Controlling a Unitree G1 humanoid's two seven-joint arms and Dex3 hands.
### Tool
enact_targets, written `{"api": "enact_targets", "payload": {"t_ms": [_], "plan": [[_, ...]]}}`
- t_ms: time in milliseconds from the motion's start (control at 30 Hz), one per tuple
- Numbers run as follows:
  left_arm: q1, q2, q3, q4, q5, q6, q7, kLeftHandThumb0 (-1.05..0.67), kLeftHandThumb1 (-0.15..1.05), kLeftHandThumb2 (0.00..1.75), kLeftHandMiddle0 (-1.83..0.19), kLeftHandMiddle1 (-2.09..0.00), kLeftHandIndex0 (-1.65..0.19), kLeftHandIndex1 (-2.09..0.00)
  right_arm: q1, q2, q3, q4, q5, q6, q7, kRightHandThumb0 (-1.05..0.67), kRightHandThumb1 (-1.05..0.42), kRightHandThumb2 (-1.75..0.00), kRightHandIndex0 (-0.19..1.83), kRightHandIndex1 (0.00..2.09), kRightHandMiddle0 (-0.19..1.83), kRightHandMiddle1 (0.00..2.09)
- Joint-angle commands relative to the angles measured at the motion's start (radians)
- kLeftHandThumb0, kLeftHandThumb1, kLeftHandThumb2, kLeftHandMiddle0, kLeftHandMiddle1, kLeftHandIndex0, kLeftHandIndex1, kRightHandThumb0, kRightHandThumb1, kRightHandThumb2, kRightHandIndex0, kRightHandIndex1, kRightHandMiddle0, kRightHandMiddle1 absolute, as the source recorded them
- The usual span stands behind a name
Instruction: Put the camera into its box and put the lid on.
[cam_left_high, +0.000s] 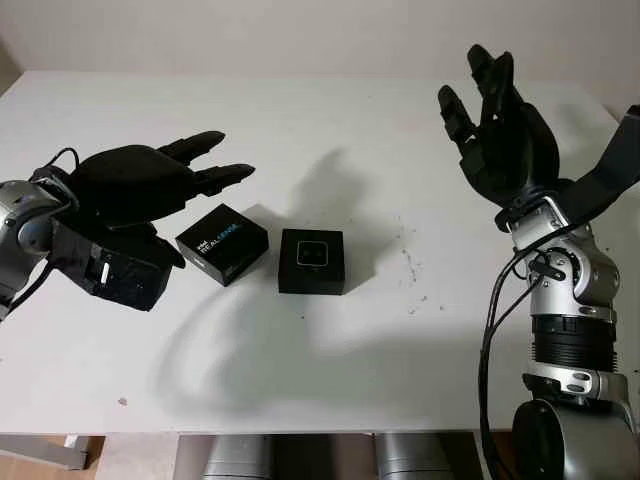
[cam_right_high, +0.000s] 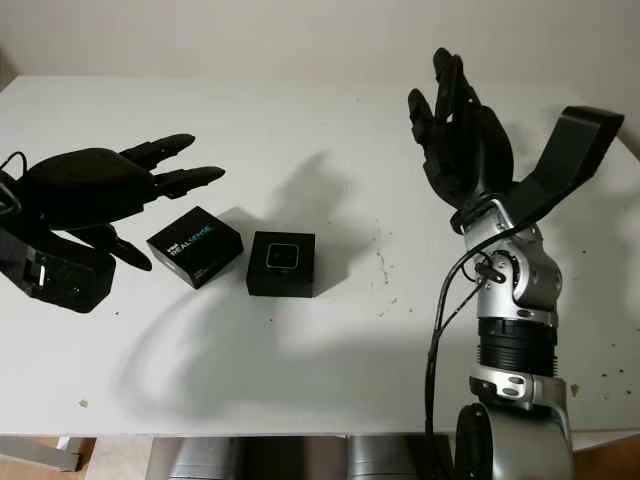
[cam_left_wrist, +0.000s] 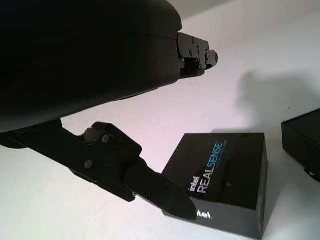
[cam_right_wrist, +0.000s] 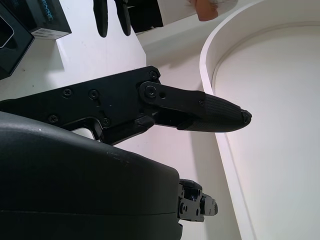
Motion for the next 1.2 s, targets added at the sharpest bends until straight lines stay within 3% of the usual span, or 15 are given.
{"api": "enact_targets", "payload": {"t_ms": [0,233,500,1033,1167], "plan": [[-0.035,-0.014,-0.019,0.03,0.022,-0.026,0.036,-0.41,0.79,0.06,-0.05,-0.06,0.04,-0.05,0.018,0.0,0.008,-0.026,-0.017,-0.028,0.003,-0.68,-1.05,-0.56,-0.02,0.07,-0.02,0.07],[-0.073,-0.051,-0.05,0.116,0.038,-0.049,0.068,-0.35,0.81,0.06,-0.05,-0.06,0.02,-0.06,0.035,-0.002,0.009,-0.013,-0.035,-0.079,0.034,-0.69,-1.05,-0.55,-0.04,0.06,-0.04,0.06],[-0.107,-0.066,-0.088,0.196,0.053,-0.043,0.031,-0.36,0.8,0.05,-0.03,-0.05,0.03,-0.05,0.045,-0.001,0.011,-0.022,-0.053,-0.096,0.025,-0.7,-1.05,-0.52,-0.04,0.06,-0.04,0.06],[-0.132,-0.053,-0.113,0.185,0.058,0.046,-0.112,-0.28,0.78,0.05,0.0,-0.05,0.03,-0.05,0.049,-0.005,0.013,-0.017,-0.068,-0.113,0.023,-0.7,-1.05,-0.52,-0.03,0.06,-0.03,0.06],[-0.143,-0.064,-0.111,0.203,0.061,0.046,-0.099,-0.3,0.79,0.06,0.02,-0.05,0.05,-0.05,0.05,-0.004,0.017,-0.014,-0.07,-0.118,0.025,-0.69,-1.05,-0.53,-0.04,0.06,-0.04,0.06]]}}
